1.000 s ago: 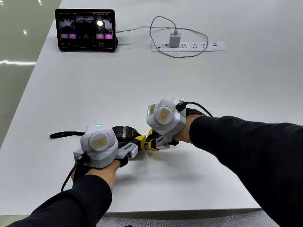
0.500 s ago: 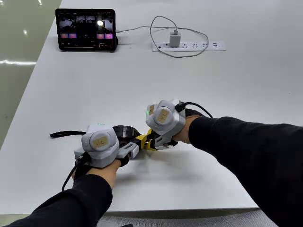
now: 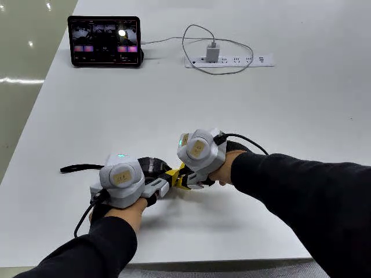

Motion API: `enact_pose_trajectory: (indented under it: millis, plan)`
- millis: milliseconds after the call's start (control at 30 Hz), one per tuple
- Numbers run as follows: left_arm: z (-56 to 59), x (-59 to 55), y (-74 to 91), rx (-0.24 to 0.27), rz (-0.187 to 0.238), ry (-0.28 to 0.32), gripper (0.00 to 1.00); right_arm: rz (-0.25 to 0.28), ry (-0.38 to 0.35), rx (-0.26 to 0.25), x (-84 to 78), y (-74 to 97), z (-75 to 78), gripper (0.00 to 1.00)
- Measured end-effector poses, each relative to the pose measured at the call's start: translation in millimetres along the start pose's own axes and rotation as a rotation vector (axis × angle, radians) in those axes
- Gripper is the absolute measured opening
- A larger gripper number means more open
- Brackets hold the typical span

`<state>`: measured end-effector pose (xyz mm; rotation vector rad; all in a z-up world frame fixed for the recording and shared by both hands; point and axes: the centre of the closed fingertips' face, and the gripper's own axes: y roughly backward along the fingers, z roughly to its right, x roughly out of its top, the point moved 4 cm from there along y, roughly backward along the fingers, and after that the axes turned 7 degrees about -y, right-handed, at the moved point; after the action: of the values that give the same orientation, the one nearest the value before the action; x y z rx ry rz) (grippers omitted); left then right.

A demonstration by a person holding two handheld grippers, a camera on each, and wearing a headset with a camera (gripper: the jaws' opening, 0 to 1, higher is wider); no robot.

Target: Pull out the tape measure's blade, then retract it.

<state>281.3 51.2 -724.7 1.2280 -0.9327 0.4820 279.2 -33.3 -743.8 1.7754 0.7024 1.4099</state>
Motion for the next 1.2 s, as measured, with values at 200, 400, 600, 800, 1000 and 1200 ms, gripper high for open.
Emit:
enact_pose_trajectory:
  millis: [200,400,600,800,1000,1200]
  plan:
    - [5.0,6.2,4.1,-0.074,-0.012,-0.053,0.73,0.007,0.019,-0.002,-8.0,15.5,-6.5,0.18]
    - [13.7,8.6,11.4,-0.182,-0.02,-0.146,0.86,0.073,-0.049,-0.035,-20.3,35.2,-6.7,0.2]
    - [9.9,7.3,19.0,-0.237,-0.033,-0.144,0.99,0.129,-0.145,-0.074,-41.9,59.1,-3.5,0.25]
    - [8.1,-2.5,36.2,-0.339,-0.075,-0.19,0.99,0.152,-0.172,-0.118,-62.9,83.8,-0.1,0.28]
    - [-6.5,-4.0,55.4,-0.339,-0.072,-0.199,0.99,0.177,-0.196,-0.164,-86.0,113.8,-0.7,0.33]
    - [-27.2,-5.5,69.1,-0.323,-0.087,-0.238,0.99,0.2,-0.225,-0.197,-118.9,142.4,-9.2,0.35]
